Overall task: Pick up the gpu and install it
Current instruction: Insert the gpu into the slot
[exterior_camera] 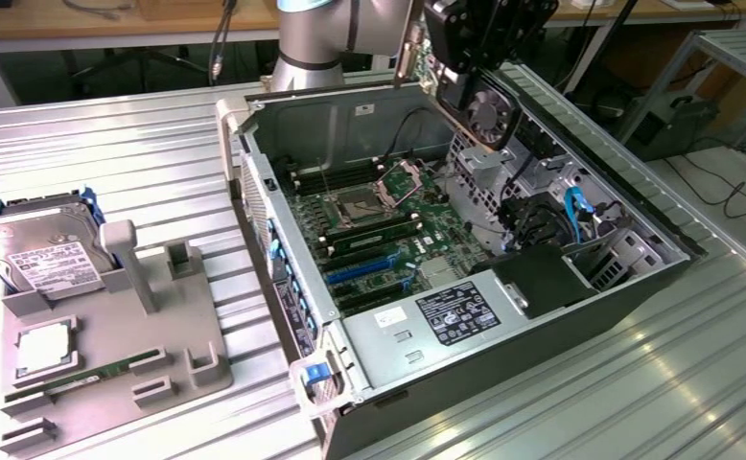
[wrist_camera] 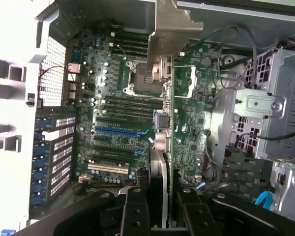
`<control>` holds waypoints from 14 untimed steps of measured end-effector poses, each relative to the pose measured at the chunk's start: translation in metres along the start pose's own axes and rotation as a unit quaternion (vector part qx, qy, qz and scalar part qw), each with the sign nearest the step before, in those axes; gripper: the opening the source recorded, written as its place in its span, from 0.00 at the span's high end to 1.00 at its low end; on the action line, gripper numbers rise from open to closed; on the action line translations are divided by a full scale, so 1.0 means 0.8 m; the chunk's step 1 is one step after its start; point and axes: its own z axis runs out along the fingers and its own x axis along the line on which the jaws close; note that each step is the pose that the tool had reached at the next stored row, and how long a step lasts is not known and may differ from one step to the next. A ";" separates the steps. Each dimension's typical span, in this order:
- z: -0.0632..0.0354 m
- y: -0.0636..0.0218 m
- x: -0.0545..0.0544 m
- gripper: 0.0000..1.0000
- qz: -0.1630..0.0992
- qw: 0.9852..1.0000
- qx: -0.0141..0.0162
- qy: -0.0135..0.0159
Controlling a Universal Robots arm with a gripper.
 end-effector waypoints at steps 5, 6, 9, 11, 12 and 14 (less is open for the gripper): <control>0.000 0.000 0.001 0.73 -0.027 1.000 0.000 0.000; 0.000 0.000 0.001 0.73 -0.034 0.999 0.000 0.000; 0.000 0.000 0.002 0.73 -0.055 0.999 0.000 0.000; 0.000 0.000 0.003 0.73 -0.072 0.997 0.000 0.000; 0.000 0.000 0.004 0.73 -0.080 0.997 0.000 0.000; 0.000 0.000 0.004 0.73 -0.092 0.996 0.000 0.000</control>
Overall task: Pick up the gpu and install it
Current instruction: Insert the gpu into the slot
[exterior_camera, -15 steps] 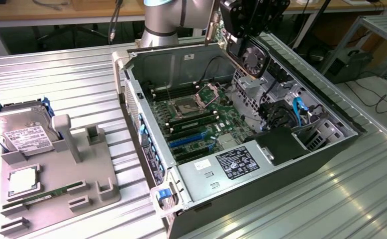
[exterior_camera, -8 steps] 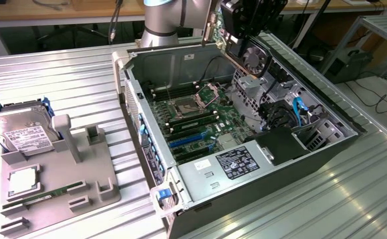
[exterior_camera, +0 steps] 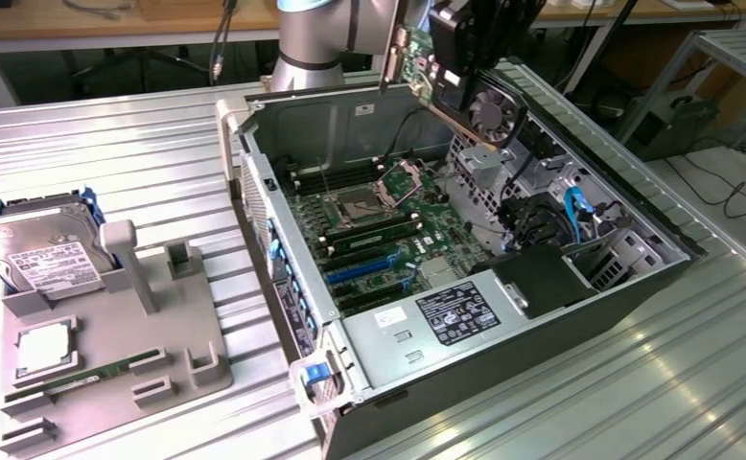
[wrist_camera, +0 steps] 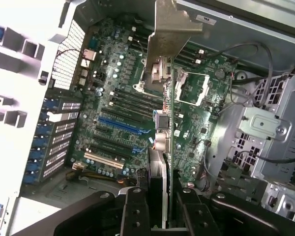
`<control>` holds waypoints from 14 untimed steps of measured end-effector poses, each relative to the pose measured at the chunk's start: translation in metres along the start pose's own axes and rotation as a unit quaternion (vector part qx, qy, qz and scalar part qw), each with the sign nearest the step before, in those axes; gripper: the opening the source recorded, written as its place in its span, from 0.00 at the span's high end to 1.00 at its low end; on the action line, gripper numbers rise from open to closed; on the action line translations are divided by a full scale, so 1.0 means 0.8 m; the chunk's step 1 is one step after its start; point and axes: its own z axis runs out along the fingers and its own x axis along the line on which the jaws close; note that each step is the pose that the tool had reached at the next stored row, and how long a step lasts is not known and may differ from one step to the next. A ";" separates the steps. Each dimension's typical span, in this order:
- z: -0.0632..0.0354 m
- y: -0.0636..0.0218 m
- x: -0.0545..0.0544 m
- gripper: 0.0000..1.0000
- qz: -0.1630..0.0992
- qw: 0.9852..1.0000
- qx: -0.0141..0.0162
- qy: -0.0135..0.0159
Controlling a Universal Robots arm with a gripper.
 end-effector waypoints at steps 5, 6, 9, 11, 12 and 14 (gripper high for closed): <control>0.000 0.000 0.001 0.73 -0.033 0.999 0.000 0.000; 0.000 0.000 0.002 0.73 -0.039 0.999 0.000 0.000; 0.000 0.000 0.002 0.73 -0.054 0.999 0.000 0.000; 0.000 0.000 0.002 0.73 -0.064 0.998 0.000 0.000; 0.000 0.000 0.002 0.73 -0.070 0.998 0.000 0.000; 0.000 0.000 0.002 0.73 -0.081 0.997 0.000 0.000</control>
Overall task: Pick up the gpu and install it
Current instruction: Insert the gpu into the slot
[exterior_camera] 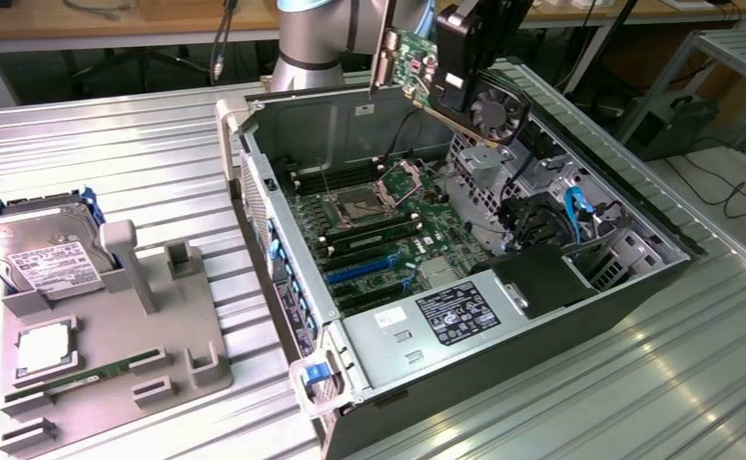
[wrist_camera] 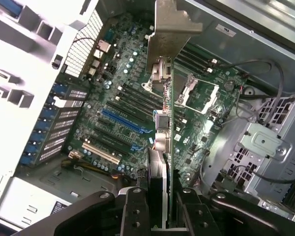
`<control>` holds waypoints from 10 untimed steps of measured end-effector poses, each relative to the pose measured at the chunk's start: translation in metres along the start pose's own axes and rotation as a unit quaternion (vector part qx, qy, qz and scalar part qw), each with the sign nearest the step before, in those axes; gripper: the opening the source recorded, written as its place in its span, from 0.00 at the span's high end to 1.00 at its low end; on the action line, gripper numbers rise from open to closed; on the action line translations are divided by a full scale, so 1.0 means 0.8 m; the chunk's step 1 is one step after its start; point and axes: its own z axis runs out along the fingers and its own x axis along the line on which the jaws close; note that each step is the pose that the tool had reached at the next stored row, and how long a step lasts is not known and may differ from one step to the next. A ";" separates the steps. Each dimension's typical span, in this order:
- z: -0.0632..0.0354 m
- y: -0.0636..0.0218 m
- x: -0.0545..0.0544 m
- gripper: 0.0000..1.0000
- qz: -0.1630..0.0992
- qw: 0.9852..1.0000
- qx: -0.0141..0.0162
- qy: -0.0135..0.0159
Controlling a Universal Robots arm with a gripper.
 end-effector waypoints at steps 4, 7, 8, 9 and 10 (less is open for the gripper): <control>0.000 0.000 0.001 0.73 -0.025 1.000 0.000 0.000; 0.000 0.000 0.002 0.73 -0.049 0.999 0.000 0.000; 0.000 0.000 0.002 0.73 -0.054 0.999 0.000 0.000; 0.000 0.000 0.002 0.73 -0.058 0.998 0.000 0.000; 0.000 0.000 0.002 0.73 -0.062 0.998 0.000 0.000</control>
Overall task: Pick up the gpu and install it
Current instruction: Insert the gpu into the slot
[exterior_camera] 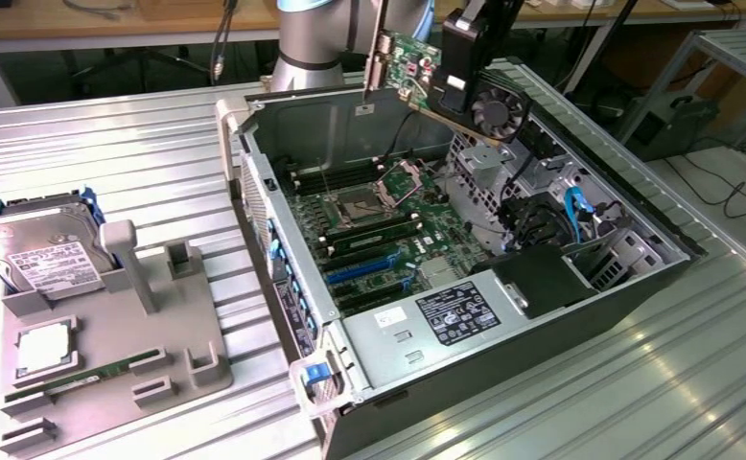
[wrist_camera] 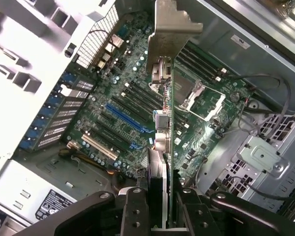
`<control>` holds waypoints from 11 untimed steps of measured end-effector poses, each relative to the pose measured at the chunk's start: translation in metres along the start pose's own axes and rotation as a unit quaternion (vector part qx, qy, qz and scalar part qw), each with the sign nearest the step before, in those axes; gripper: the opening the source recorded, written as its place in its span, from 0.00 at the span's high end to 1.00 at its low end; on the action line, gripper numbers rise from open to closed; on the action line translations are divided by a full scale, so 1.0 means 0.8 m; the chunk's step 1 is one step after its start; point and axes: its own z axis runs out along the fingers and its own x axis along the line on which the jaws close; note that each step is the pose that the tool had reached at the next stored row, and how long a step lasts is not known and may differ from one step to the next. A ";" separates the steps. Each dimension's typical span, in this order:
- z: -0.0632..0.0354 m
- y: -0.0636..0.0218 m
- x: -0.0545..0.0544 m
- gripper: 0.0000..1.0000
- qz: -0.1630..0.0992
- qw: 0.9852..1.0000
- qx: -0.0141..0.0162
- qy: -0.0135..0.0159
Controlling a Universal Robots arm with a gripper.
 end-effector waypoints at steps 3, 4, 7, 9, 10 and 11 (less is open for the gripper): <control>0.000 0.000 0.001 0.73 -0.027 1.000 0.000 0.000; 0.000 0.000 0.001 0.73 -0.033 0.999 0.000 0.000; 0.000 0.000 0.001 0.73 -0.052 0.999 0.000 0.000; 0.000 0.000 0.001 0.73 -0.064 0.998 0.000 0.000; 0.000 0.000 0.001 0.73 -0.069 0.998 0.000 0.000; 0.000 0.000 0.001 0.73 -0.074 0.997 0.000 0.000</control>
